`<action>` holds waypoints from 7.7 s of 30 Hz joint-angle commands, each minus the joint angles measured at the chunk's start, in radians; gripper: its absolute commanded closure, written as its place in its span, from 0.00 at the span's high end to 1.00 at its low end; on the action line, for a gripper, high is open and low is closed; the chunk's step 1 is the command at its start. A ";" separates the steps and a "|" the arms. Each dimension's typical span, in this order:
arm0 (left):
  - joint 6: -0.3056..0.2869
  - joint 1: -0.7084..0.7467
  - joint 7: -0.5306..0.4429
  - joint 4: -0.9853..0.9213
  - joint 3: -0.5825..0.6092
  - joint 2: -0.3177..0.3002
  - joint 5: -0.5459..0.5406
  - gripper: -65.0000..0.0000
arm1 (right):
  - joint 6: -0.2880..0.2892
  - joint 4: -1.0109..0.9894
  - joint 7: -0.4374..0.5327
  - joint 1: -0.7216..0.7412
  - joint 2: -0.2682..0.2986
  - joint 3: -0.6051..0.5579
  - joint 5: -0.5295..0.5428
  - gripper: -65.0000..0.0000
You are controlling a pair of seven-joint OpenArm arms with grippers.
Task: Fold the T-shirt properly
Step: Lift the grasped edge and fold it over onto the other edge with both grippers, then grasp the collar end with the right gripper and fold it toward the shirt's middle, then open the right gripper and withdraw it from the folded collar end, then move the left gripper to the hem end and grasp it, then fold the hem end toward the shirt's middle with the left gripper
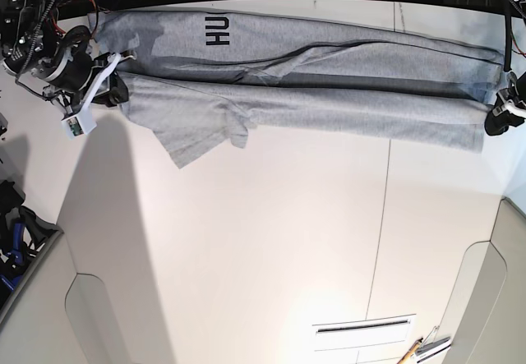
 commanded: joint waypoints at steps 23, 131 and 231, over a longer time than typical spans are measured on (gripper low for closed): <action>-0.056 -0.007 -0.022 0.023 -0.010 -0.027 -0.092 0.42 | 0.000 -0.250 0.239 0.359 -0.095 -0.097 -0.167 0.44; -0.077 0.062 -0.262 -0.177 -0.111 0.013 0.169 0.55 | 0.027 0.173 0.065 -0.028 -0.164 0.310 0.111 0.43; -0.077 0.117 0.129 0.477 0.518 0.327 -0.461 0.50 | -0.135 0.171 0.051 -0.059 -0.164 0.312 -0.189 0.43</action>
